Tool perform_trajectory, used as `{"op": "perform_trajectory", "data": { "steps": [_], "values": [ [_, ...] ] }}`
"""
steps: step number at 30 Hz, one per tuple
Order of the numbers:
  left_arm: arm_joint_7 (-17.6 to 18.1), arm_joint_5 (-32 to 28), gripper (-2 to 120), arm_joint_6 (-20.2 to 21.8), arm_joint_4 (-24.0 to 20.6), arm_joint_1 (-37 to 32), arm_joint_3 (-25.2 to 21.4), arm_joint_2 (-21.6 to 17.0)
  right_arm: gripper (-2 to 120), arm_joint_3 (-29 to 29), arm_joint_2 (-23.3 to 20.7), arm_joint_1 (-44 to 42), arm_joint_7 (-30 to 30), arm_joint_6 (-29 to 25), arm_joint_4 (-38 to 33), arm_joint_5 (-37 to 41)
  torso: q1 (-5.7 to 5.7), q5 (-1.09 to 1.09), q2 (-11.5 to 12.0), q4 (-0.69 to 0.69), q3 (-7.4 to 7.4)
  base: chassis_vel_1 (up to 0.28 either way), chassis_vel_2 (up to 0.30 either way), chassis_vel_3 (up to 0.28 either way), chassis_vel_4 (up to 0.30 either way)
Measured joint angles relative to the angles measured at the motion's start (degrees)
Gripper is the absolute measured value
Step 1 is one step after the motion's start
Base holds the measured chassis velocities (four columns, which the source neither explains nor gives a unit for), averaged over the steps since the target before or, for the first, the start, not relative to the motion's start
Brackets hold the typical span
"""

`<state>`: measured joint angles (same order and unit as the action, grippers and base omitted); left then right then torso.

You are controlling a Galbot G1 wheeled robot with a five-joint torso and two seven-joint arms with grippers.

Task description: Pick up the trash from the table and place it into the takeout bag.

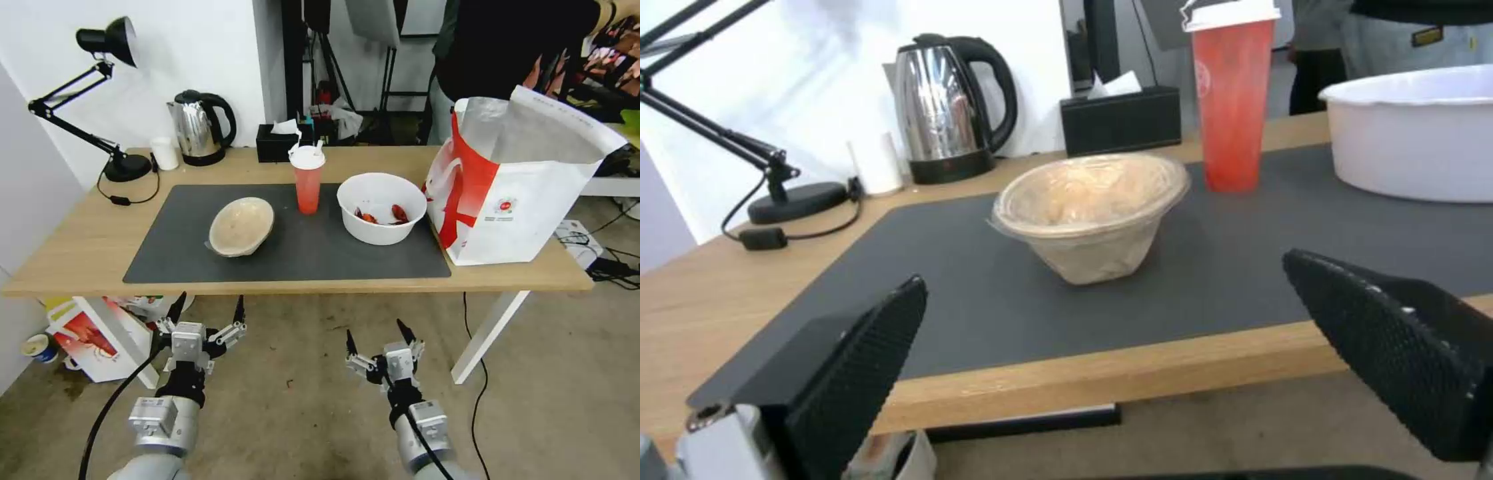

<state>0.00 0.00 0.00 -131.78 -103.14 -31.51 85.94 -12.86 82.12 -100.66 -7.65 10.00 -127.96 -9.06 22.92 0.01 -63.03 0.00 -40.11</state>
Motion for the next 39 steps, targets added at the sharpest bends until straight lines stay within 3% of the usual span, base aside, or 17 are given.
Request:
{"op": "perform_trajectory", "data": {
  "steps": [22, 39],
  "values": [
    [0.0, 0.0, 100, 0.0, 0.0, 0.0, 0.0, 0.0, 100, -1.2, -4.4, -4.1, 0.5, 2.1, -5.3, 2.8, 0.00, -0.01, 0.0, 0.00, 0.00, 0.000, 0.000, 0.000, 0.000],
    [0.0, 0.0, 100, 0.0, 0.0, 0.0, 0.0, 0.0, 100, -1.5, -5.4, -7.0, 0.4, 2.8, -9.6, 4.1, 0.00, -0.01, 0.0, 0.00, 0.00, 0.000, 0.000, 0.000, 0.000]
  ]
}}
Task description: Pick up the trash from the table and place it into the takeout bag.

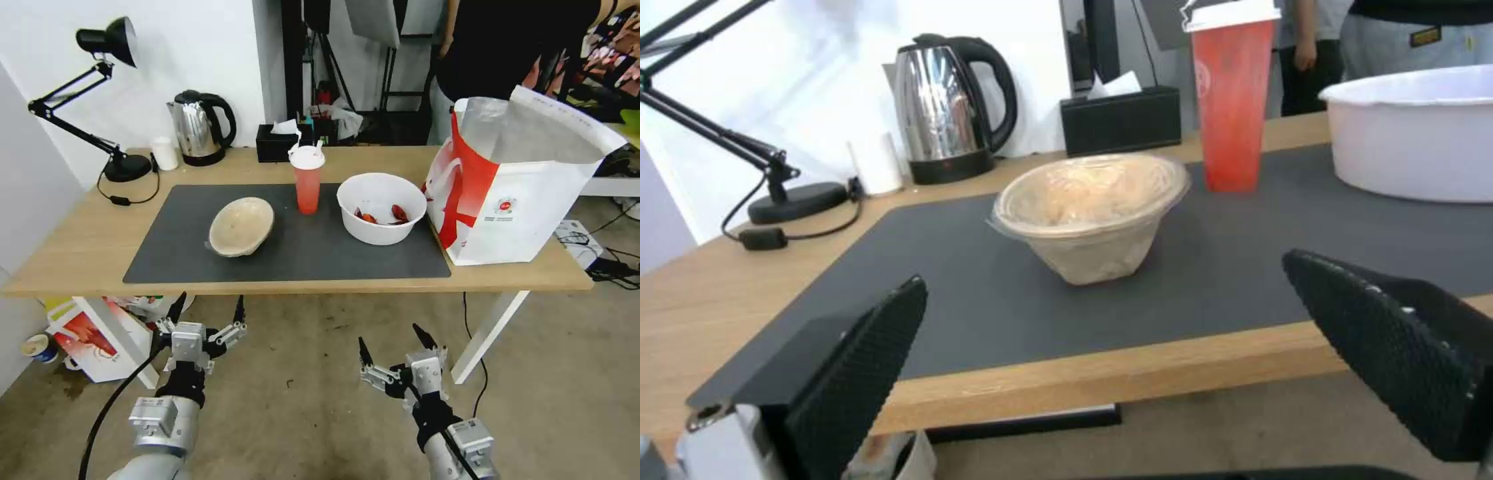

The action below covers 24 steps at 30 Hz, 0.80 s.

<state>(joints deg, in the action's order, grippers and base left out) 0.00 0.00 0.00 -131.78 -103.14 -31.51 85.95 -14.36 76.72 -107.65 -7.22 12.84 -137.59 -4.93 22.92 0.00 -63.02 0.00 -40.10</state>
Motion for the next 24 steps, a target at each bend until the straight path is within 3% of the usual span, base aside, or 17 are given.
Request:
{"op": "perform_trajectory", "data": {
  "steps": [9, 24],
  "values": [
    [0.0, 0.0, 100, 0.0, 0.0, 0.0, 0.0, 0.0, 100, -1.0, -0.7, 0.1, 0.6, 0.0, -5.3, 0.7, 0.00, -0.01, 0.0, 0.00, 0.00, 0.000, 0.000, 0.000, 0.000],
    [0.0, 0.0, 100, 0.0, 0.0, 0.0, 0.0, 0.0, 100, -2.5, -1.6, 2.0, 1.8, -1.3, -5.8, 2.6, 0.00, 0.00, 0.0, 0.00, 0.00, 0.000, 0.000, 0.000, 0.000]
  ]
}}
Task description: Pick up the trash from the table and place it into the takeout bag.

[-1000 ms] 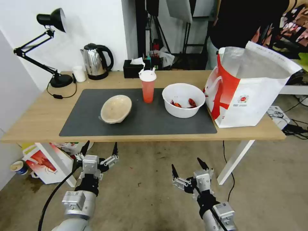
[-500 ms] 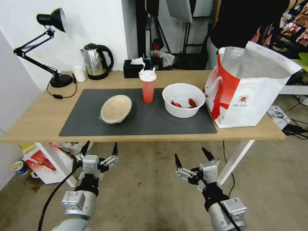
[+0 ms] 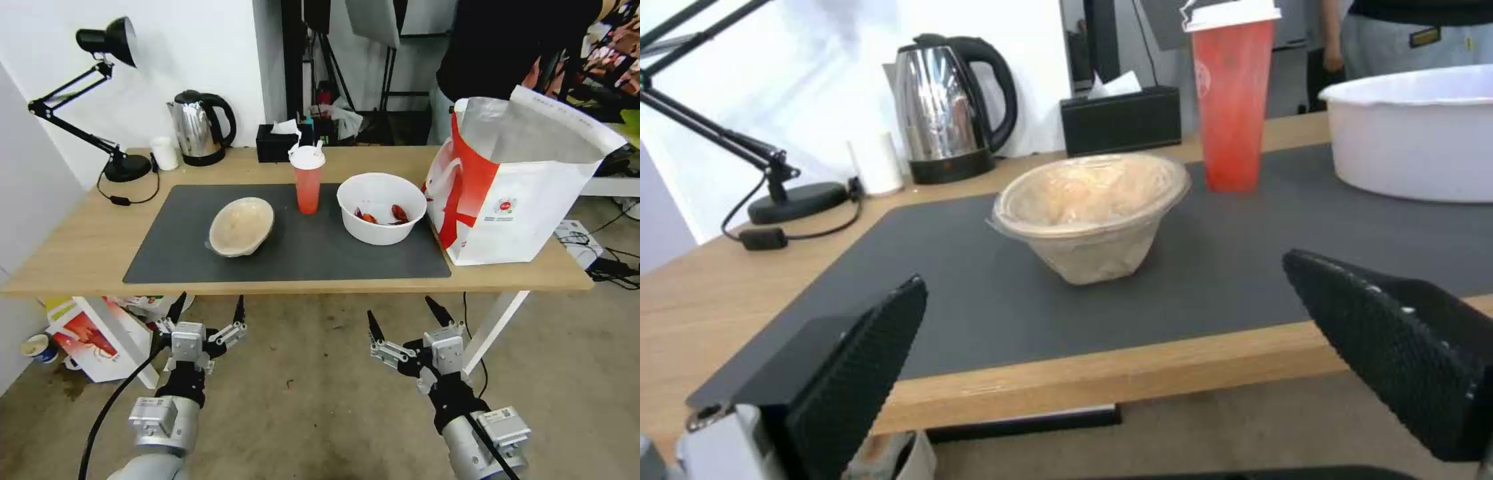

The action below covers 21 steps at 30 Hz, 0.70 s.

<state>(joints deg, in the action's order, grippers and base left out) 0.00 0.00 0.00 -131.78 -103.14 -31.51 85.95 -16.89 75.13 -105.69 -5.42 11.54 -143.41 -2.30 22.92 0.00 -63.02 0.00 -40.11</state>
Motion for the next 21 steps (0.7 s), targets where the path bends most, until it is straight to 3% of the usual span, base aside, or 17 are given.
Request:
{"op": "perform_trajectory", "data": {
  "steps": [21],
  "values": [
    [0.0, 0.0, 100, 0.0, 0.0, 0.0, 0.0, 0.0, 100, -7.5, -5.7, 9.9, 2.2, -3.2, 0.1, 12.7, 0.00, 0.00, 0.0, 0.00, 0.00, 0.000, 0.000, 0.000, 0.000]
  ]
}}
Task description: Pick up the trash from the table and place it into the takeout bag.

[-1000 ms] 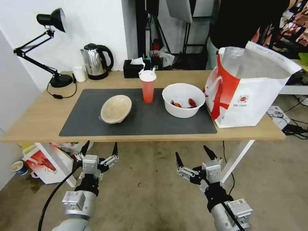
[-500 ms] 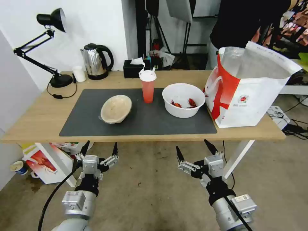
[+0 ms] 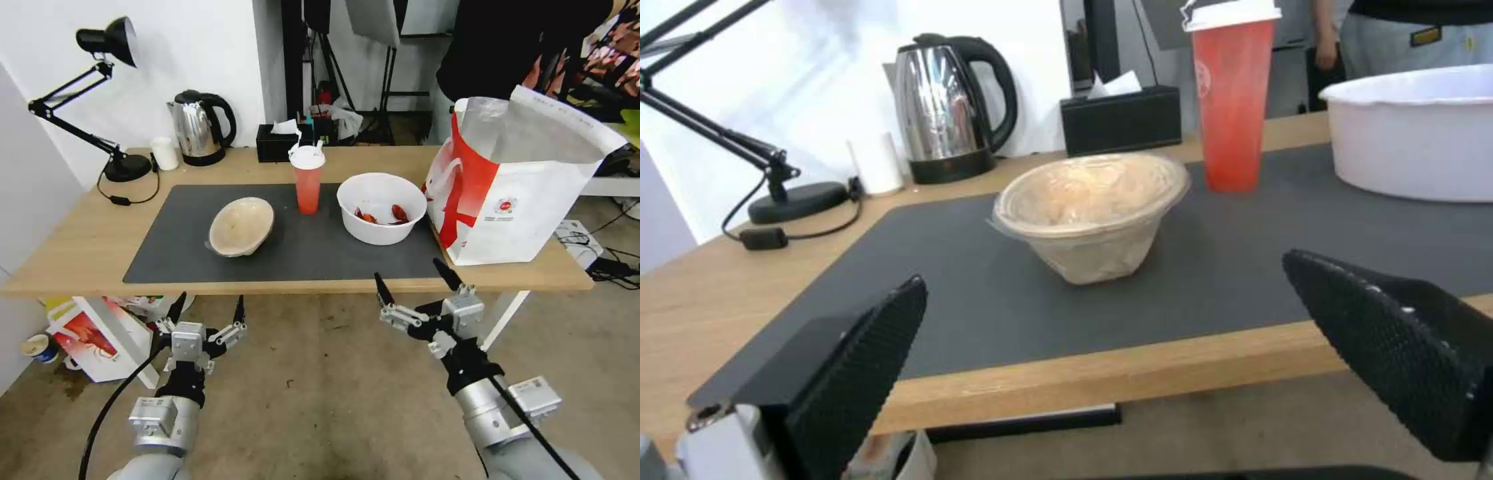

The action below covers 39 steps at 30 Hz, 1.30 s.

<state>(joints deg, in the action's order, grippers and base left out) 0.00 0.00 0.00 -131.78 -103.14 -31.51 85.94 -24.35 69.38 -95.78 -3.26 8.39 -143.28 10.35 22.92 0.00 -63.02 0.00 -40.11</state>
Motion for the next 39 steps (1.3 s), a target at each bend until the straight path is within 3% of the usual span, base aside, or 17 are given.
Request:
{"op": "perform_trajectory", "data": {
  "steps": [10, 25, 32, 39],
  "values": [
    [0.0, 0.0, 100, 0.0, 0.0, 0.0, 0.0, 0.0, 100, -3.5, -4.6, 7.6, 0.2, -0.4, 0.0, 7.1, 0.00, 0.00, 0.0, 0.00, 0.00, 0.000, 0.000, 0.000, 0.000],
    [0.0, 0.0, 100, 0.0, 0.0, 0.0, 0.0, 0.0, 100, -3.3, -6.4, 11.1, 0.6, -0.2, 1.2, 9.7, 0.00, 0.00, 0.0, -0.01, 0.00, 0.000, 0.000, 0.000, 0.000],
    [0.0, 0.0, 100, 0.0, 0.0, 0.0, 0.0, 0.0, 100, -1.6, -12.6, 20.5, 2.5, 0.3, 5.8, 17.7, 0.00, 0.00, 0.0, 0.01, 0.00, 0.000, 0.000, 0.000, 0.000],
    [0.0, 0.0, 100, 0.0, 0.0, 0.0, 0.0, 0.0, 100, 5.8, -17.8, 35.2, 4.9, 3.6, 11.8, 26.7, 0.00, 0.00, 0.0, 0.00, 0.00, 0.000, 0.000, 0.000, 0.000]
  ]
}}
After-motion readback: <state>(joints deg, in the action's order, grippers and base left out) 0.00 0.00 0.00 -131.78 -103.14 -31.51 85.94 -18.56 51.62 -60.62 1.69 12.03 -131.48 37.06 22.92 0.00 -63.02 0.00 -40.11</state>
